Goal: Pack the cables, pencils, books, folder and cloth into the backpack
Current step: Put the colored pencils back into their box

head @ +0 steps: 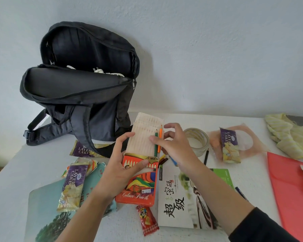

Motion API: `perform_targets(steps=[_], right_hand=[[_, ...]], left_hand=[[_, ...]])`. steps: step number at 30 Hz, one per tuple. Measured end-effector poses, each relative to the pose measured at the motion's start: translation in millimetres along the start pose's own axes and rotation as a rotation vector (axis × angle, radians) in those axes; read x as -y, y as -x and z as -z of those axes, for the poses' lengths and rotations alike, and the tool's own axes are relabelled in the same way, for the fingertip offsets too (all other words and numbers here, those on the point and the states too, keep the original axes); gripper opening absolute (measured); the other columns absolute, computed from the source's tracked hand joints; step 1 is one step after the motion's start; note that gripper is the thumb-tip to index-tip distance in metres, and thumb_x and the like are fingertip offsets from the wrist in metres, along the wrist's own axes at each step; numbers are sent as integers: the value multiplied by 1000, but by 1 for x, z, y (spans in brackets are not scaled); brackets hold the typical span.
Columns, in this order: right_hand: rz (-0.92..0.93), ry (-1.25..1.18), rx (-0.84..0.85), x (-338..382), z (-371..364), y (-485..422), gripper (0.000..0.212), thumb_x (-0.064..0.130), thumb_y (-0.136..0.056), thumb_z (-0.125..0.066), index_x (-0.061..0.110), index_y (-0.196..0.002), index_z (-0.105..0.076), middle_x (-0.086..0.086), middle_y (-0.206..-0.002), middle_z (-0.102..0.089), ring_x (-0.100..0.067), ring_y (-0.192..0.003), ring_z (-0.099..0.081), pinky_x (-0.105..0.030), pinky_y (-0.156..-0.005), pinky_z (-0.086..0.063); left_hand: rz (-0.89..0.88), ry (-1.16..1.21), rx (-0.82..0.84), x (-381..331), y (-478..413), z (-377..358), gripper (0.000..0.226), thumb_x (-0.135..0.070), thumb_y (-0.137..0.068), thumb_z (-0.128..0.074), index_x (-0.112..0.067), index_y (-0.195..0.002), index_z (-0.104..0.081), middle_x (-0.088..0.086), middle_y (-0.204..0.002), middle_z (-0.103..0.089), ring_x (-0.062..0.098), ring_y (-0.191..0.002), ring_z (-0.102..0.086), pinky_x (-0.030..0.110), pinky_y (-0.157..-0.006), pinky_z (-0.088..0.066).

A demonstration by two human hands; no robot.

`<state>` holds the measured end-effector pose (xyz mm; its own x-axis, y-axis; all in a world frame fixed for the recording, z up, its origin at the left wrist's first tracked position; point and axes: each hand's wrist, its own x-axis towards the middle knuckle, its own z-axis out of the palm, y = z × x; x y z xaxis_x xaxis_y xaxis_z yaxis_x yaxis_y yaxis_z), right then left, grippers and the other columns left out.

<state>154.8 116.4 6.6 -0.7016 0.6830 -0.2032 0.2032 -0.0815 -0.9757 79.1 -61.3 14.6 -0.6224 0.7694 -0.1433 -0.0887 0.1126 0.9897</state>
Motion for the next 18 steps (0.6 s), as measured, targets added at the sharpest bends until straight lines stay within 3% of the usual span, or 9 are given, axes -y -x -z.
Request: perform_targets(steps=[5, 10, 18], right_hand=[[-9, -109, 149, 0, 9, 0, 26, 9, -88, -79, 6, -111, -67, -12, -79, -59, -15, -53, -51, -25, -48, -39], [23, -53, 216, 8, 17, -2, 32, 7, -81, -84, 0, -107, -68, -14, -76, -60, -21, -55, -56, -28, -48, -41], [95, 78, 240, 8, 13, -4, 31, 15, -80, -87, 8, -101, -67, -11, -81, -69, -19, -56, -62, -27, -50, -48]], left_hand=[[18, 1, -19, 3, 0, 3, 70, -11, -88, -75, -53, -132, -41, 2, -103, -74, 36, -82, -77, 36, -61, -63], [38, 23, -7, 3, 2, 2, 72, -9, -89, -75, -55, -131, -40, 5, -106, -73, 36, -83, -77, 36, -60, -63], [0, 3, 41, -6, 5, -4, 67, -5, -93, -68, -47, -134, -37, 8, -115, -68, 27, -82, -78, 27, -59, -61]])
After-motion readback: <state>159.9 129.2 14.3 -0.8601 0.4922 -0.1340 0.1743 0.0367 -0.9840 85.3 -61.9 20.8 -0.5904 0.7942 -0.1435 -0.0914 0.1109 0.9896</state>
